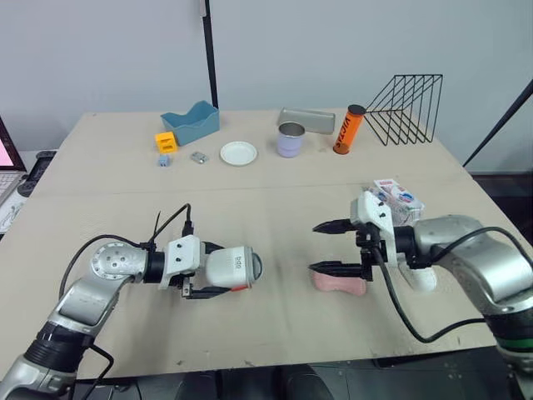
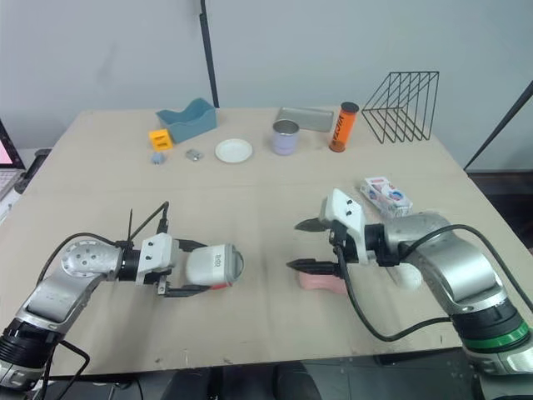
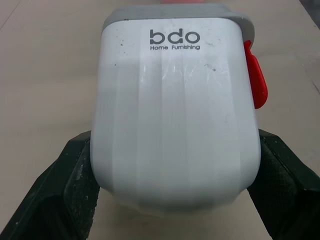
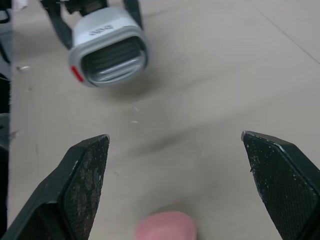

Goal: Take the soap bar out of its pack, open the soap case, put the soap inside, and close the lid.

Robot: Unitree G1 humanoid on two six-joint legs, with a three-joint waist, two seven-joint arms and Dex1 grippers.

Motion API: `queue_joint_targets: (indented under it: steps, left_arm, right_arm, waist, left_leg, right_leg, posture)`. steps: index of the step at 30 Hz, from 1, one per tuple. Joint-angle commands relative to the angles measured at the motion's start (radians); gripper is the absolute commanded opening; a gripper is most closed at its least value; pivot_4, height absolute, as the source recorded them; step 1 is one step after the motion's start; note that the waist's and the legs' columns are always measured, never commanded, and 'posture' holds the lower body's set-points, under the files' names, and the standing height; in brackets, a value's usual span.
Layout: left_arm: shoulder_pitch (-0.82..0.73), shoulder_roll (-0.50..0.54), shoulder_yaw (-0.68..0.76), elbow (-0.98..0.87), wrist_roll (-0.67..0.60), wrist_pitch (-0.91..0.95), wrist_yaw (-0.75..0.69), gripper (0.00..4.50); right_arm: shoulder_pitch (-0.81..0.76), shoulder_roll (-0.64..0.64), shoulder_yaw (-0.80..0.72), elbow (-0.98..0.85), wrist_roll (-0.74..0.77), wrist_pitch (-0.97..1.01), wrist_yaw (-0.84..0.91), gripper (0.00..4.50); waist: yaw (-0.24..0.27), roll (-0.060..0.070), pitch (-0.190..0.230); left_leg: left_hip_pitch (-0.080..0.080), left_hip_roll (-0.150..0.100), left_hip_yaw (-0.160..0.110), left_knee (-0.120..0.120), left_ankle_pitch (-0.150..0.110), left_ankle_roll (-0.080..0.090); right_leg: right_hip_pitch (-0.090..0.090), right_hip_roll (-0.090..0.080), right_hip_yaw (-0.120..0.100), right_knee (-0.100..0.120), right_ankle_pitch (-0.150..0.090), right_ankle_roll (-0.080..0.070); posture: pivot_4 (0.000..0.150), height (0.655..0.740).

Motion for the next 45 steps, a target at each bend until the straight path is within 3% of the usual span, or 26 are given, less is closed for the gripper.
queue_joint_targets:
  steps: [1, 5, 28, 33, 38, 45]
  left_arm:
    - [-0.049, 0.015, -0.007, -0.006, -0.002, 0.046, -0.023, 3.48]
    - [-0.115, 0.007, -0.053, 0.004, 0.021, 0.099, -0.044, 3.48]
    - [-0.403, -0.164, -0.347, 0.137, 0.254, 0.269, -0.066, 3.48]
    - [-0.435, -0.132, -0.382, 0.111, 0.302, 0.275, -0.101, 3.48]
    - [-0.420, -0.100, -0.326, 0.063, 0.264, 0.306, -0.116, 3.48]
    - [-0.331, 0.028, -0.268, -0.073, 0.226, 0.355, -0.141, 3.48]
  right_arm:
    - [0.015, -0.002, -0.012, 0.015, -0.056, -0.134, 0.069, 4.40]
    - [0.075, 0.012, -0.035, 0.032, -0.062, -0.255, 0.145, 4.40]
    - [0.093, 0.062, -0.079, 0.123, -0.087, -0.282, 0.135, 4.40]
    - [0.072, 0.077, -0.065, 0.154, -0.107, -0.291, 0.139, 4.40]
    - [0.054, 0.097, -0.052, 0.165, -0.125, -0.294, 0.140, 4.40]
    - [0.050, 0.102, -0.050, 0.167, -0.126, -0.290, 0.155, 4.40]
  waist:
    - [0.000, 0.000, 0.000]
    - [0.003, 0.000, 0.000]
    - [0.001, -0.001, 0.000]
    - [0.001, -0.001, 0.000]
    - [0.001, -0.001, 0.000]
    - [-0.001, 0.000, 0.000]
  left_leg:
    - [0.000, 0.000, 0.000, 0.000, 0.000, 0.000]
    - [0.000, -0.001, 0.001, 0.000, 0.000, 0.000]
    - [-0.001, -0.003, -0.001, 0.004, 0.000, 0.000]
    - [-0.001, -0.003, -0.002, 0.005, 0.000, 0.000]
    - [-0.001, -0.003, -0.004, 0.005, 0.000, 0.000]
    - [-0.001, -0.003, -0.006, 0.005, 0.000, 0.000]
  right_leg:
    - [0.000, 0.000, 0.000, 0.000, 0.000, 0.000]
    - [0.001, 0.000, -0.001, 0.000, -0.001, 0.000]
    - [0.003, 0.002, -0.001, 0.003, 0.002, 0.003]
    - [0.003, 0.003, -0.001, 0.003, 0.002, 0.003]
    - [0.003, 0.003, -0.001, 0.004, 0.002, 0.003]
    - [0.003, 0.003, -0.001, 0.005, 0.002, 0.002]
  posture:
    - [0.150, 0.7393]
    - [0.150, 0.7393]
    - [0.150, 0.7393]
    - [0.150, 0.7393]
    - [0.150, 0.7393]
    - [0.150, 0.7393]
